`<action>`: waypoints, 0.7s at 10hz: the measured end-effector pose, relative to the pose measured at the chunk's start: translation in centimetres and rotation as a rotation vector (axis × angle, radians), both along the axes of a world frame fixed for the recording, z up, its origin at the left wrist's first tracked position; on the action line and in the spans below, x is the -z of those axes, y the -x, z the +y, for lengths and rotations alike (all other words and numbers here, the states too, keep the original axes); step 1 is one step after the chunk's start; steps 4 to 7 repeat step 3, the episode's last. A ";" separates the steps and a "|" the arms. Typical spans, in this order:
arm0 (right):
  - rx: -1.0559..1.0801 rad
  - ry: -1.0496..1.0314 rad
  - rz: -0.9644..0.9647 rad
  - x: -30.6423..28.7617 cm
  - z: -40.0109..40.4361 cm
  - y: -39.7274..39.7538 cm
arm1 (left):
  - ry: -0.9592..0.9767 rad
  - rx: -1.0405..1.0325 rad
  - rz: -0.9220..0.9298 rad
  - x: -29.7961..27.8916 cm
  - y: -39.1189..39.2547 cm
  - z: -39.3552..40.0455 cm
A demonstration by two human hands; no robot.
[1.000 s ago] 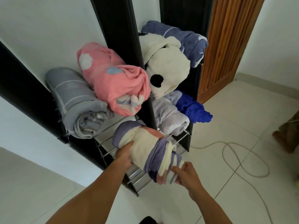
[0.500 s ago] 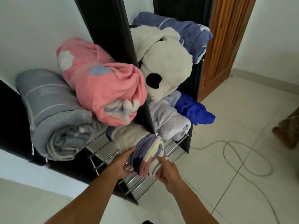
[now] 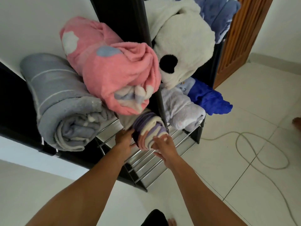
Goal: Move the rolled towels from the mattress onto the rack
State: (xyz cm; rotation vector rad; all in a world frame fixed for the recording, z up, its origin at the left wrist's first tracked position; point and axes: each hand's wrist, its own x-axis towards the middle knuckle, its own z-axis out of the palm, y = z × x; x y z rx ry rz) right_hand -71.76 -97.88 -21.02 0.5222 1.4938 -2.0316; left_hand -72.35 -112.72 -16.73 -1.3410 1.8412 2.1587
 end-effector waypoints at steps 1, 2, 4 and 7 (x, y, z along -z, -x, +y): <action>-0.139 -0.076 -0.031 0.1 -0.5 0.7 | 0.010 0.125 -0.060 -1.4 -0.8 0.9; -0.211 -0.100 -0.021 0.0 1.3 0.0 | 0.009 0.199 -0.071 -1.9 -1.4 1.2; -0.216 -0.091 -0.047 -0.5 4.3 -2.2 | 0.163 0.218 -0.154 -1.8 -4.4 1.9; -0.216 -0.091 -0.047 -0.5 4.3 -2.2 | 0.163 0.218 -0.154 -1.8 -4.4 1.9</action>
